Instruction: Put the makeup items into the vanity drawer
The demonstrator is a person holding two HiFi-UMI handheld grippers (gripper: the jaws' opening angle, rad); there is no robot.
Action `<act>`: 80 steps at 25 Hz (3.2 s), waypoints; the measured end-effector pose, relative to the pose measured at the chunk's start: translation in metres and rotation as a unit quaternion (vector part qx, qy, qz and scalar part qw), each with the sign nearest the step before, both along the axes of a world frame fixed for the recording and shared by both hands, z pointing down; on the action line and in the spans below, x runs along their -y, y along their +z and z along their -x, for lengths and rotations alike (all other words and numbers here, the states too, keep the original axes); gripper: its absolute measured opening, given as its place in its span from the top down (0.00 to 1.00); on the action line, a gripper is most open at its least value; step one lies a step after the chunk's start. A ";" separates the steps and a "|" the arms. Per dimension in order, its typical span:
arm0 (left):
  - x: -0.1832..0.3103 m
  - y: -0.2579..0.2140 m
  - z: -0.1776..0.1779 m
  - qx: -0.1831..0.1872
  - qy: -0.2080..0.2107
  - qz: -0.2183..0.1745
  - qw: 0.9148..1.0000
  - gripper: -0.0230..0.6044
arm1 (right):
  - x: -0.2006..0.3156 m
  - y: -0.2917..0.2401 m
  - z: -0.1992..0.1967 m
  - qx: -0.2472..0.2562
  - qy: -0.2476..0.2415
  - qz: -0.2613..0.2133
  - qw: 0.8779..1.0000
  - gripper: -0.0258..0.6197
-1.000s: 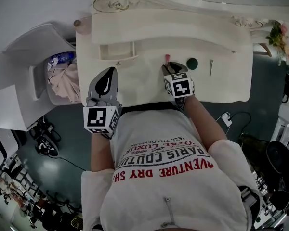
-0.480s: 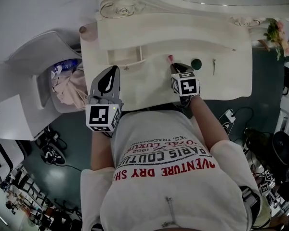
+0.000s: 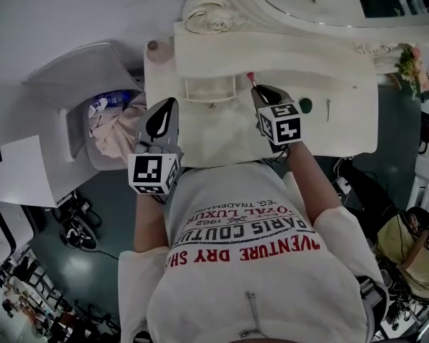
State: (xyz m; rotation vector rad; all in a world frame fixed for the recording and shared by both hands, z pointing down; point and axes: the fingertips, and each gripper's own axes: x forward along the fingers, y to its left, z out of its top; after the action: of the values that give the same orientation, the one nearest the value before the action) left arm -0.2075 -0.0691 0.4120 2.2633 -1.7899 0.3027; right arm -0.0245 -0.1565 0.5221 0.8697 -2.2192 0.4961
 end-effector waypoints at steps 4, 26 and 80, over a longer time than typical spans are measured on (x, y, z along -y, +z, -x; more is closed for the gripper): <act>-0.012 -0.001 0.024 -0.001 -0.020 -0.001 1.000 0.95 | -0.005 -0.008 0.040 0.003 -0.046 -0.009 0.999 0.88; -0.073 0.018 0.092 -0.012 -0.124 0.022 0.992 0.95 | -0.038 0.010 0.141 -0.013 -0.214 -0.011 0.977 0.79; 0.045 0.052 -0.178 -0.010 0.065 0.048 0.997 0.95 | 0.015 0.087 -0.201 -0.080 0.035 0.043 0.995 0.82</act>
State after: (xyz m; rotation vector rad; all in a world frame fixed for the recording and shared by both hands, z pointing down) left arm -0.0293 -0.1140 0.4640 2.3101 -1.5856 0.3791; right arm 0.1761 -0.1715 0.6088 0.9119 -2.0126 0.5330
